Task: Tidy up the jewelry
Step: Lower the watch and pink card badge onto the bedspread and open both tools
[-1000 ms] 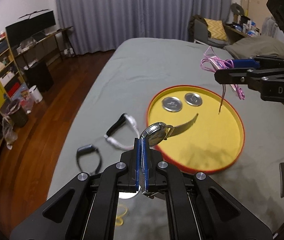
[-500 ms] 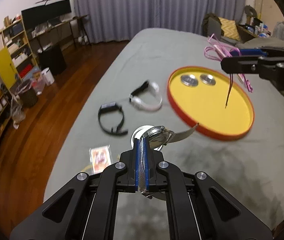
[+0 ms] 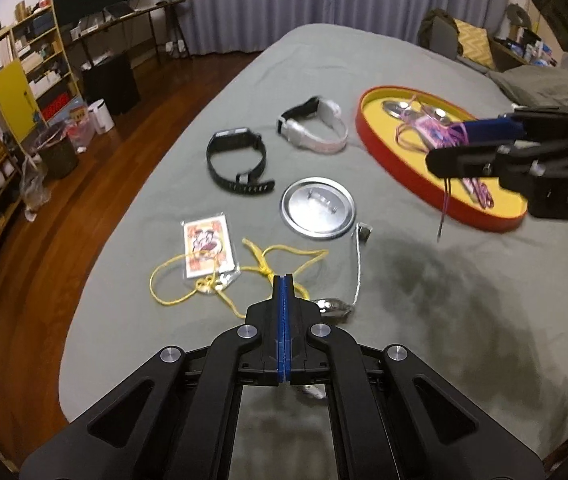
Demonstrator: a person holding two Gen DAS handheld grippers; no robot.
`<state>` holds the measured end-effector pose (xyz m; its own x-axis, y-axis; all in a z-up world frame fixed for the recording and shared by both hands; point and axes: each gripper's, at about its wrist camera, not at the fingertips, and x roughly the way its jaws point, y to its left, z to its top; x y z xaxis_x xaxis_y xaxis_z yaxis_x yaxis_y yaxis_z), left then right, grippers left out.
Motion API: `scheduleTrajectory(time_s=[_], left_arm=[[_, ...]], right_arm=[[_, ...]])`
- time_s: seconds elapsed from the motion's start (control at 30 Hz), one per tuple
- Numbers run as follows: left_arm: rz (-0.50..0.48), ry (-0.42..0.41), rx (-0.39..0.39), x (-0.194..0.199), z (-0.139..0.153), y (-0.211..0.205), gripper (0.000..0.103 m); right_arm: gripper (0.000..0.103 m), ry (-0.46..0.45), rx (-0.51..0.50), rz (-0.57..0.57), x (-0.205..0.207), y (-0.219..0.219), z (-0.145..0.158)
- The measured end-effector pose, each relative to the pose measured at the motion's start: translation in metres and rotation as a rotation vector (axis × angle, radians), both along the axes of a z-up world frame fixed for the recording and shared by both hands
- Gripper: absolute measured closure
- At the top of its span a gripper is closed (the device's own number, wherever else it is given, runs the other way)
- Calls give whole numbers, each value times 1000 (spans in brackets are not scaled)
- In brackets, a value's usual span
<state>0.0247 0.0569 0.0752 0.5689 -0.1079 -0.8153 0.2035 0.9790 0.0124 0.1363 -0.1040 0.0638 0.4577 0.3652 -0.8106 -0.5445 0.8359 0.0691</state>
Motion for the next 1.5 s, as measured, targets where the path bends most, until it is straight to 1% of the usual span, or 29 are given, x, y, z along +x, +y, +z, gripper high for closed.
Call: scheduleTrajectory(time_s=[0.17,0.53,0.8,0.9,0.97,1.03,1.07,1.13,1.17,1.2,1.23,1.27,1.3,1.33,1.4,1.5], left_arm=[[0,24,1,0,-14,4,103],[10,56,-5,-3,-33,5,103],[21,68,-4,-4,-43,6,103],[31,67,-5,-3,-44,8,103],[35,68,-9,-2,-44,10,103],[39,65,-11,-3,-44,11,103],[39,65,-12,-3,-44,11,103],[44,57,-14,-4,-43,12,101],[46,54,-16,-4,-42,13,96],[49,47,-17,-5,-40,14,86],[53,39,-19,-6,-38,14,80],[58,33,-15,-6,-36,15,69],[65,19,-14,-7,-33,16,61],[66,11,-20,-7,-31,17,58],[67,-11,-29,-8,-24,18,37],[77,-57,-34,-10,-12,17,20]], right_arm=[[57,47,-15,5,-2,5,-29],[57,134,-59,-11,1,6,-75],[57,162,-57,-28,0,-1,-90],[54,165,-68,-18,-1,-1,-91],[46,173,-63,-11,-1,-1,-92],[26,192,-61,-6,-1,0,-94],[24,195,-65,-5,-2,0,-94],[24,186,-79,0,-4,1,-93],[24,183,-79,-2,-3,-1,-92],[24,180,-75,-7,-5,-2,-90],[24,174,-65,-17,-5,-4,-87],[24,172,-56,-22,-3,-7,-85],[24,169,-42,-27,-3,-10,-81],[22,167,-31,-30,-3,-11,-78],[16,157,6,-34,-2,-17,-68],[16,131,63,-38,-3,-25,-50]])
